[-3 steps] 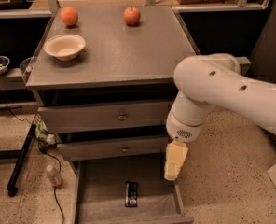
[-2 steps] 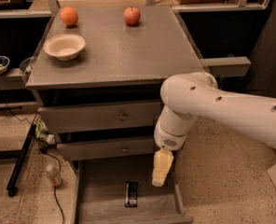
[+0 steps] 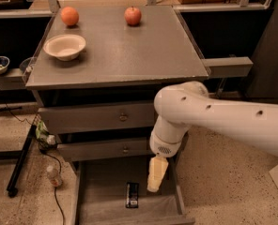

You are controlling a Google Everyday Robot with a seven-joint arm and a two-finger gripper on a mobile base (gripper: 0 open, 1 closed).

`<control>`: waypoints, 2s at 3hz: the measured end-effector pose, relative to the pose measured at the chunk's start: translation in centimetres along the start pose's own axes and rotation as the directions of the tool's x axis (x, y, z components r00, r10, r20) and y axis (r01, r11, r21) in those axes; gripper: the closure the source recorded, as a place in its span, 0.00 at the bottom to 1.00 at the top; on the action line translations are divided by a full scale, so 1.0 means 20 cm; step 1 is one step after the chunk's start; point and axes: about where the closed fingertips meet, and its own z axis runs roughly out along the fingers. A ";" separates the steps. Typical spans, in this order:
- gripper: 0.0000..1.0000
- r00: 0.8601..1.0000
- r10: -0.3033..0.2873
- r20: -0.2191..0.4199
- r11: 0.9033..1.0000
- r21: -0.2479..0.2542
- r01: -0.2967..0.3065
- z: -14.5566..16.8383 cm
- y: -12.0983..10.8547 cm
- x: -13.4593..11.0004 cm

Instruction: Pick rxbar chocolate from bottom drawer and place on counter

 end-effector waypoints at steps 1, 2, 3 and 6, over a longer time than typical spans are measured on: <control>0.00 0.999 0.045 0.019 0.999 0.014 -0.045 0.28 -0.08 -0.02; 0.00 0.999 0.045 0.019 0.999 0.014 -0.045 0.28 -0.08 -0.02; 0.00 0.998 0.030 0.060 0.999 0.040 -0.032 0.31 -0.12 -0.03; 0.00 0.996 0.015 0.089 0.998 0.063 -0.020 0.49 -0.31 0.09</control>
Offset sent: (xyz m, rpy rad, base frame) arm 0.0224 0.0119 -0.0797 0.0445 -0.0225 -0.0802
